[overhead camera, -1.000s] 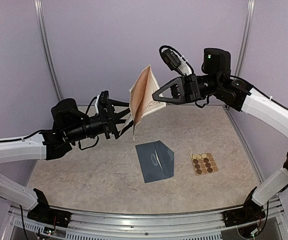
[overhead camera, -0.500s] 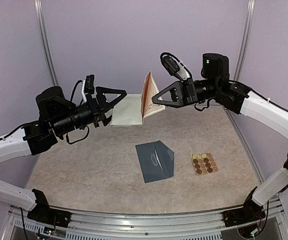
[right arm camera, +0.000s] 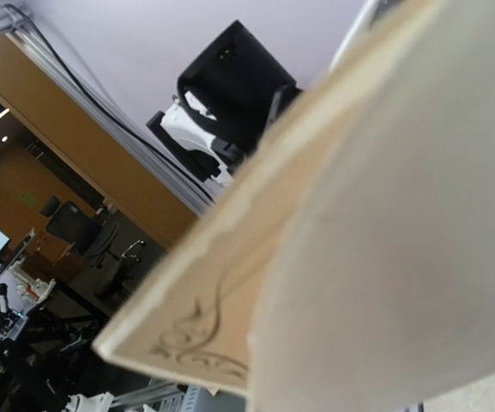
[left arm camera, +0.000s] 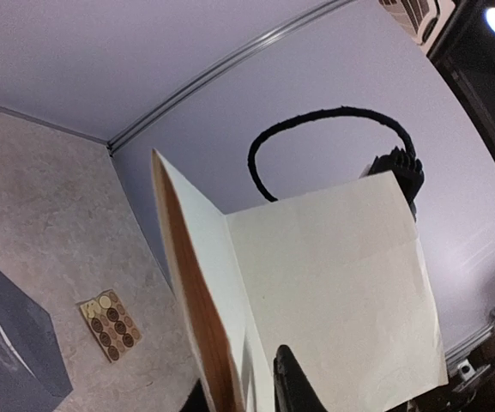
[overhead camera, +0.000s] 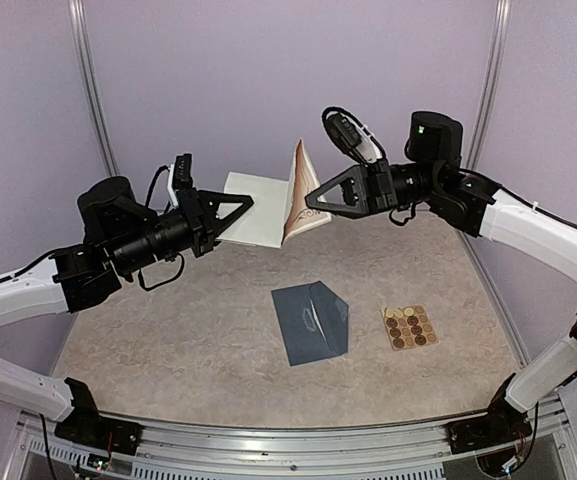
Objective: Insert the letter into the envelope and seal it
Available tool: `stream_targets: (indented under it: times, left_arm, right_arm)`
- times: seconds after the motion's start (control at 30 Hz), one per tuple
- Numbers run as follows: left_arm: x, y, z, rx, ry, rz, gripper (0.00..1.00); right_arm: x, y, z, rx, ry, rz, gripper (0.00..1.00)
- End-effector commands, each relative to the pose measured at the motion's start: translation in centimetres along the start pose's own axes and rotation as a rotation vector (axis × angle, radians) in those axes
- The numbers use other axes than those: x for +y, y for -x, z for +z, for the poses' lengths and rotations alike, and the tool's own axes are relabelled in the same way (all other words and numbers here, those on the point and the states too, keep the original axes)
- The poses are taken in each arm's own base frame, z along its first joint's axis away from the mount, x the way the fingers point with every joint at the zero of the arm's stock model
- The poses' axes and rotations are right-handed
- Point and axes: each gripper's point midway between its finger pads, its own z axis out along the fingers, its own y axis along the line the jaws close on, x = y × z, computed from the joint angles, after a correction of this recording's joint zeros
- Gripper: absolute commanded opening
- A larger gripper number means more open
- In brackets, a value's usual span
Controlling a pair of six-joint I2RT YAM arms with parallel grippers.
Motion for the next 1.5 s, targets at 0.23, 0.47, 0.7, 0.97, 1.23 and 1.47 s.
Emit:
stream_targets:
  times: [0.23,0.47,0.7,0.97,1.23,1.47]
  left_arm:
    - [0.7,1.5,-1.5,-0.084,0.081,0.073,0.00]
    - [0.0,1.4,-1.9,-0.073,0.059,0.108,0.00]
    - [-0.4,1.4,-1.7,-0.071,0.037,0.124,0.00]
    - [-1.0,1.5,-1.6,-0.078,0.004,0.133,0.00]
    - [-1.0,1.6,-1.6,-0.081,-0.005,0.136,0.00]
    - [-0.2,1.2,-1.0,-0.059,0.020,0.129,0.01]
  right_arm:
    - [-1.9,1.4,-2.0,-0.105,-0.122,0.004,0.57]
    - [-3.5,2.1,-2.2,-0.155,-0.179,0.022,0.94]
    - [-6.1,2.0,-1.9,-0.151,-0.229,0.080,0.86]
    - [-9.0,0.5,-1.6,-0.123,-0.278,0.159,0.92]
    - [-7.8,0.5,-0.9,-0.100,-0.174,0.174,0.80]
    - [-6.4,1.9,-0.9,-0.135,-0.125,0.168,0.00]
